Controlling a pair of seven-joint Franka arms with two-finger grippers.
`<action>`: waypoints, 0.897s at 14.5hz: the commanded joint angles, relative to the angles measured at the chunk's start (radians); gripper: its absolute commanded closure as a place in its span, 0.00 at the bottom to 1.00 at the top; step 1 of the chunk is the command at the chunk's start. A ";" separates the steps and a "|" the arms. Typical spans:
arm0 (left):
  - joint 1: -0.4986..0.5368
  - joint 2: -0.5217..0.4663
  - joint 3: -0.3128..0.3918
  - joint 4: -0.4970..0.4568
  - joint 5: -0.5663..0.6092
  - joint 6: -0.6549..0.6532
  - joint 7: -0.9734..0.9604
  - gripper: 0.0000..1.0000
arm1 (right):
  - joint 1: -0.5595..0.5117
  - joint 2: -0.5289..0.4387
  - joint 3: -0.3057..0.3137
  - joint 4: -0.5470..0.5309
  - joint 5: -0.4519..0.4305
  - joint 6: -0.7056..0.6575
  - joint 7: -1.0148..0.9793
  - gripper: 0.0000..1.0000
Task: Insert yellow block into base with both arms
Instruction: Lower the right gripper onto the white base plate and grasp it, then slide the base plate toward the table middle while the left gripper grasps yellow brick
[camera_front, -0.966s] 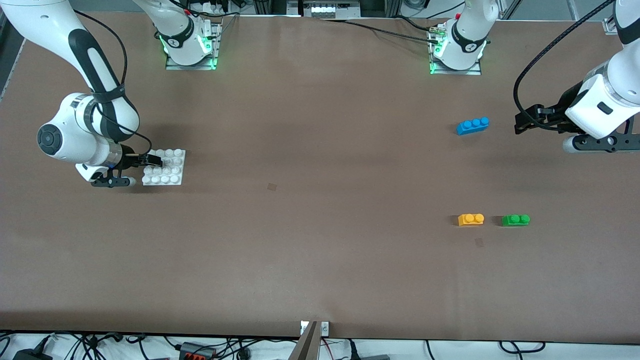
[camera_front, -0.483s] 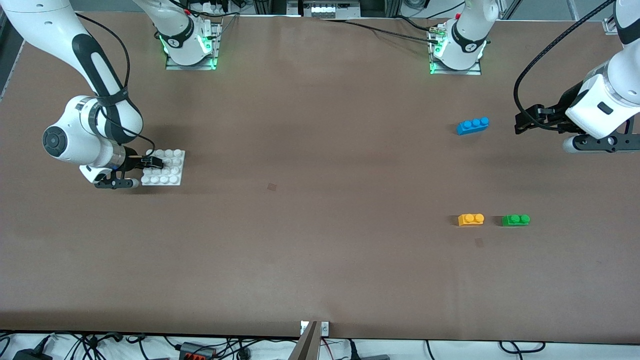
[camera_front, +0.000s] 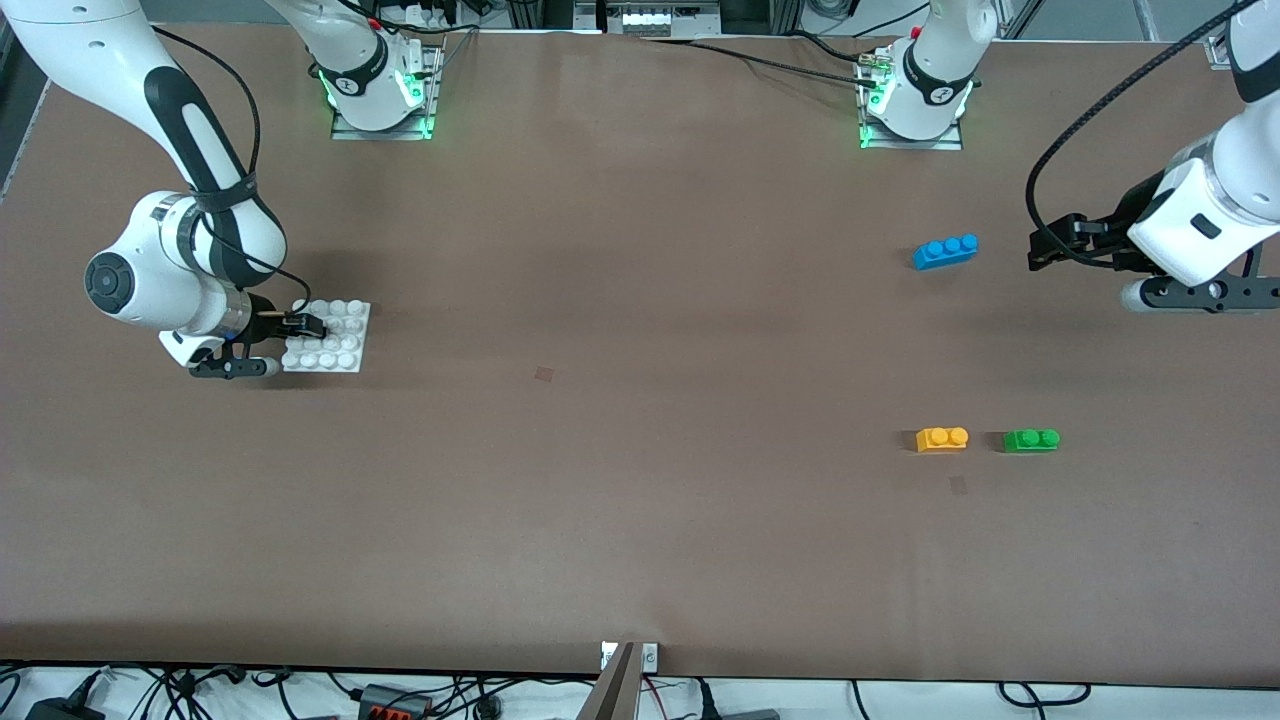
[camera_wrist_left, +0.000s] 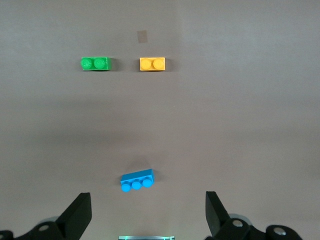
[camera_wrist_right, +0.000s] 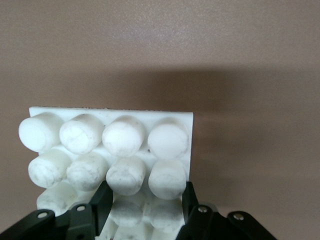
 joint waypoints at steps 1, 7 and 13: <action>0.025 0.056 -0.001 0.010 -0.033 0.047 0.038 0.00 | -0.005 0.026 0.017 0.009 0.019 0.016 -0.026 0.41; 0.025 0.126 -0.001 -0.203 -0.018 0.414 0.028 0.00 | 0.004 0.027 0.063 0.011 0.020 0.008 -0.006 0.45; 0.011 0.297 0.002 -0.211 0.008 0.601 0.007 0.00 | 0.041 0.081 0.189 0.064 0.020 0.005 0.161 0.46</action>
